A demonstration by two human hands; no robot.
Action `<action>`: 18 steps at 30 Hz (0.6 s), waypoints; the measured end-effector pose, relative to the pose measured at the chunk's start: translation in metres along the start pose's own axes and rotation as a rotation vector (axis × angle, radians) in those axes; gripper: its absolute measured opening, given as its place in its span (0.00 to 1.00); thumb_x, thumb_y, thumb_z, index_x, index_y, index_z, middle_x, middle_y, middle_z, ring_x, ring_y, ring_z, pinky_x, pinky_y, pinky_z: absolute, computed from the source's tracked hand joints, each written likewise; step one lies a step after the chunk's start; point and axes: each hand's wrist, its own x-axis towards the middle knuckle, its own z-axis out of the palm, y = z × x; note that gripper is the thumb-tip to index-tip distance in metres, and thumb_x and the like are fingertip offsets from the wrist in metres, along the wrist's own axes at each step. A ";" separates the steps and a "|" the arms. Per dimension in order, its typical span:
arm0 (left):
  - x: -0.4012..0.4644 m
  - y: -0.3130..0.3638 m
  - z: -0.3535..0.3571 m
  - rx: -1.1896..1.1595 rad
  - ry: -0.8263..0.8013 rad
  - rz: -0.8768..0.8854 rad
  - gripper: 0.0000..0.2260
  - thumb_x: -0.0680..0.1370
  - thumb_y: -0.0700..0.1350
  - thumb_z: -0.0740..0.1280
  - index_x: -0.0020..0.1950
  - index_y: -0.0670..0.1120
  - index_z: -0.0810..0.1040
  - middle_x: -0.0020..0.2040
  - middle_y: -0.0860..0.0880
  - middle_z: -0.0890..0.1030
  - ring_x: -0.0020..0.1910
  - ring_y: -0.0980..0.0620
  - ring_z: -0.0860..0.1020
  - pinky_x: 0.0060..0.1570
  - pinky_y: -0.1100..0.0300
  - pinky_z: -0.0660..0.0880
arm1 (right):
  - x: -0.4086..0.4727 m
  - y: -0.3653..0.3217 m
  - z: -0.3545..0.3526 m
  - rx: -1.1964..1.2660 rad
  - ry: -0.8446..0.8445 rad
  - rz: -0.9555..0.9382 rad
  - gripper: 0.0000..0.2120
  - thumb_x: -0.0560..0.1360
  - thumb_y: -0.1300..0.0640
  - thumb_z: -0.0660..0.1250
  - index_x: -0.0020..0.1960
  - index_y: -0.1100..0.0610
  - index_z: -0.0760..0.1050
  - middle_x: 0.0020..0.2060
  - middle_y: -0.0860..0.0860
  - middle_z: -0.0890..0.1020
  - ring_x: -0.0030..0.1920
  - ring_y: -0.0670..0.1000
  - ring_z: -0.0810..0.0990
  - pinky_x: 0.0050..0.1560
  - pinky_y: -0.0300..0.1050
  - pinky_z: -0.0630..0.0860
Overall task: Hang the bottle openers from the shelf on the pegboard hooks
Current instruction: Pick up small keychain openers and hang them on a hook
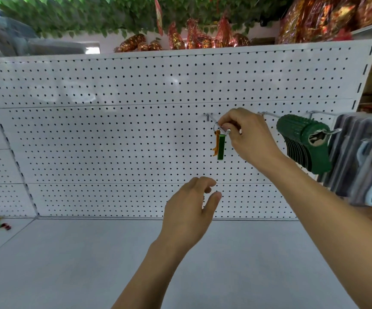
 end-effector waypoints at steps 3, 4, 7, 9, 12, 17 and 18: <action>-0.006 -0.003 0.003 0.044 0.008 -0.007 0.14 0.81 0.56 0.58 0.65 0.56 0.72 0.57 0.60 0.77 0.53 0.61 0.75 0.50 0.60 0.75 | 0.005 0.007 0.007 -0.030 -0.006 -0.031 0.09 0.78 0.65 0.60 0.50 0.58 0.78 0.44 0.47 0.76 0.44 0.50 0.75 0.47 0.55 0.76; -0.008 -0.004 0.005 0.055 0.008 -0.014 0.14 0.81 0.56 0.58 0.65 0.56 0.72 0.57 0.60 0.77 0.53 0.61 0.75 0.50 0.61 0.74 | 0.007 0.009 0.009 -0.047 -0.012 -0.037 0.10 0.78 0.65 0.59 0.51 0.58 0.78 0.45 0.48 0.77 0.44 0.52 0.76 0.47 0.55 0.76; -0.014 -0.008 0.008 0.084 0.009 -0.041 0.14 0.81 0.57 0.58 0.65 0.57 0.72 0.58 0.60 0.77 0.53 0.61 0.75 0.49 0.62 0.73 | 0.006 0.012 0.011 -0.063 -0.015 -0.037 0.11 0.78 0.65 0.58 0.54 0.58 0.78 0.50 0.51 0.80 0.48 0.54 0.78 0.48 0.54 0.76; -0.019 -0.010 0.010 0.098 0.009 -0.065 0.15 0.81 0.57 0.58 0.66 0.57 0.70 0.58 0.60 0.77 0.53 0.60 0.76 0.50 0.61 0.74 | 0.000 0.013 0.011 -0.058 -0.015 -0.016 0.12 0.79 0.63 0.58 0.57 0.57 0.77 0.53 0.51 0.80 0.49 0.53 0.78 0.48 0.51 0.76; -0.031 -0.013 0.013 0.109 0.013 -0.091 0.17 0.80 0.57 0.59 0.69 0.57 0.67 0.58 0.60 0.77 0.53 0.59 0.76 0.51 0.60 0.75 | -0.022 0.017 0.015 -0.097 -0.045 0.060 0.15 0.80 0.58 0.58 0.66 0.52 0.72 0.52 0.47 0.80 0.48 0.51 0.78 0.45 0.47 0.73; -0.068 -0.023 0.021 0.130 0.032 -0.152 0.18 0.80 0.59 0.57 0.69 0.56 0.69 0.58 0.58 0.78 0.53 0.59 0.76 0.49 0.64 0.73 | -0.093 0.024 0.033 0.029 -0.122 0.183 0.15 0.79 0.53 0.61 0.66 0.49 0.70 0.51 0.42 0.78 0.47 0.45 0.76 0.49 0.47 0.74; -0.077 -0.026 0.023 0.129 0.033 -0.173 0.19 0.80 0.60 0.56 0.68 0.56 0.69 0.58 0.58 0.78 0.53 0.59 0.77 0.49 0.65 0.72 | -0.112 0.023 0.039 0.059 -0.150 0.185 0.14 0.79 0.52 0.61 0.65 0.49 0.71 0.53 0.42 0.78 0.48 0.43 0.76 0.50 0.47 0.74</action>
